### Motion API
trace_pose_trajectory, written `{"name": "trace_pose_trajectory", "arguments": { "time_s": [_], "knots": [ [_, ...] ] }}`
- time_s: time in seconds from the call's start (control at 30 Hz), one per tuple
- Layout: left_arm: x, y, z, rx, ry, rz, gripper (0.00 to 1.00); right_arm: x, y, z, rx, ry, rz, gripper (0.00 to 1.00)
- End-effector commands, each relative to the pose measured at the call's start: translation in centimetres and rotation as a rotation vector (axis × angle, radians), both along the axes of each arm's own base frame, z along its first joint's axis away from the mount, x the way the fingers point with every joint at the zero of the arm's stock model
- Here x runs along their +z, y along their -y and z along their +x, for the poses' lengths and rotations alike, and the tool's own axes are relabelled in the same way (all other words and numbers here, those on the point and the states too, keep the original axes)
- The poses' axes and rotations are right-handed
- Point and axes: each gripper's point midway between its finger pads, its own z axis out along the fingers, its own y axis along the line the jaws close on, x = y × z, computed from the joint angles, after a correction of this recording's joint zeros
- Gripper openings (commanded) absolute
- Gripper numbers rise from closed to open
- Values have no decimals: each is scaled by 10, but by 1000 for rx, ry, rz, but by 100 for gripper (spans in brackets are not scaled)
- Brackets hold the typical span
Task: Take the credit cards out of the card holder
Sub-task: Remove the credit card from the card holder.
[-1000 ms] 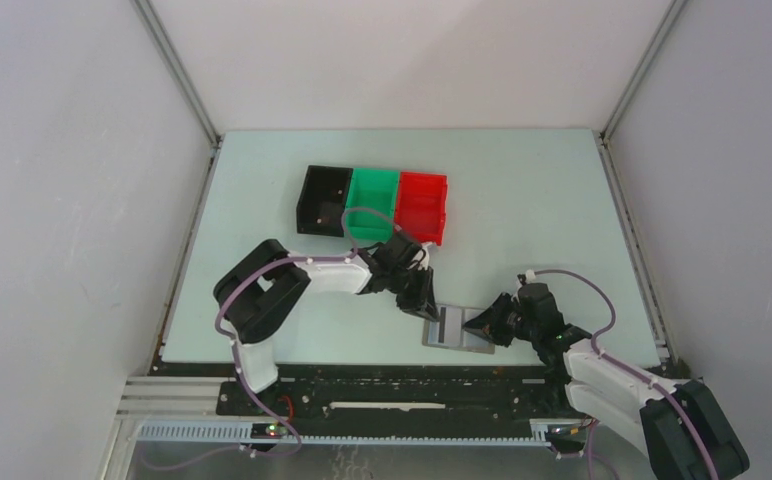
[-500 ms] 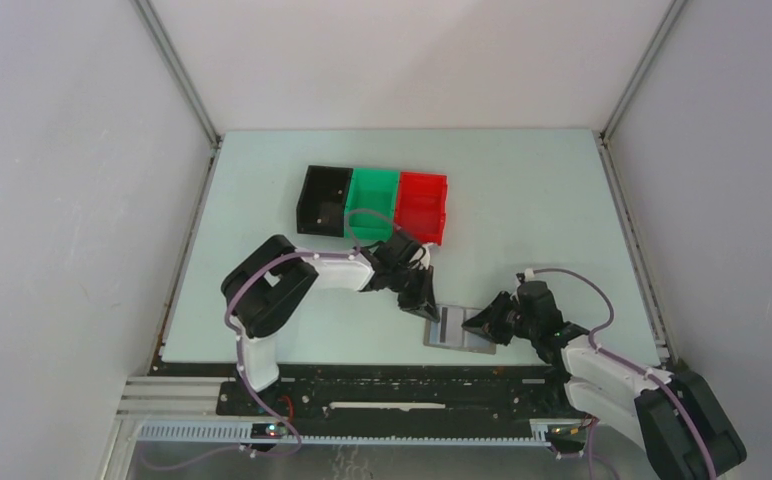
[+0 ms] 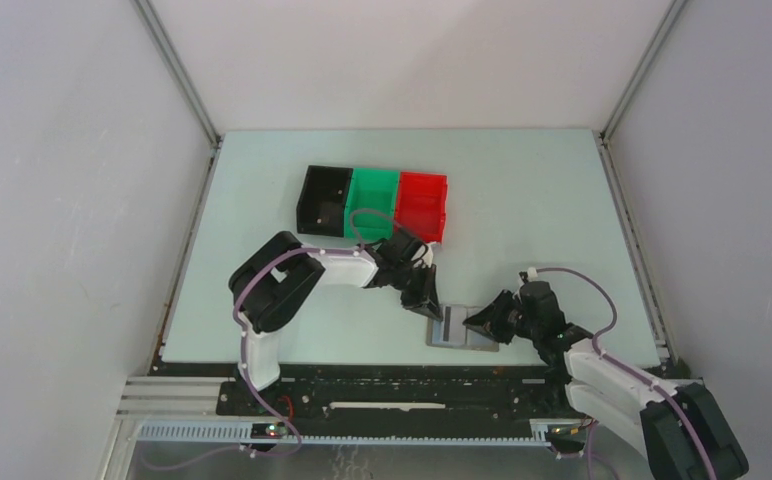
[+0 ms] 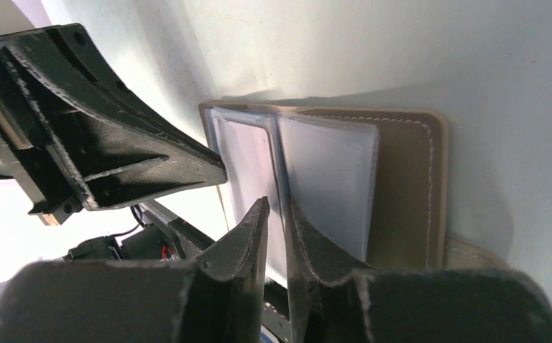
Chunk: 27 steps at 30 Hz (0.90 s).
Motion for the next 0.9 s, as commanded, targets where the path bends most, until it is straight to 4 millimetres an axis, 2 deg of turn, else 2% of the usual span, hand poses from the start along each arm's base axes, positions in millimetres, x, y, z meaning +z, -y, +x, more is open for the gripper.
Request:
{"name": "trace_pose_trajectory", "arguments": {
  "time_s": [0.0,0.37,0.43,0.47,0.53,0.57,0.87],
  "knots": [
    [-17,5,-1,-10,18,44,0,19,-5,10,1,72,30,24],
    [-15,6,-2,-15,22,40,0,5,-20,4,70,18,28,23],
    [-15,5,-2,-16,24,40,0,5,-21,5,71,18,25,19],
    [-15,5,-1,-15,26,40,0,5,-21,5,70,17,20,13],
    [-15,4,-2,-14,27,42,0,4,-18,4,62,12,7,2],
    [-15,4,-1,-13,29,42,0,3,-15,4,53,10,-3,0],
    [-19,-4,1,3,26,55,0,-9,18,-3,-21,-11,-55,0]
  ]
}}
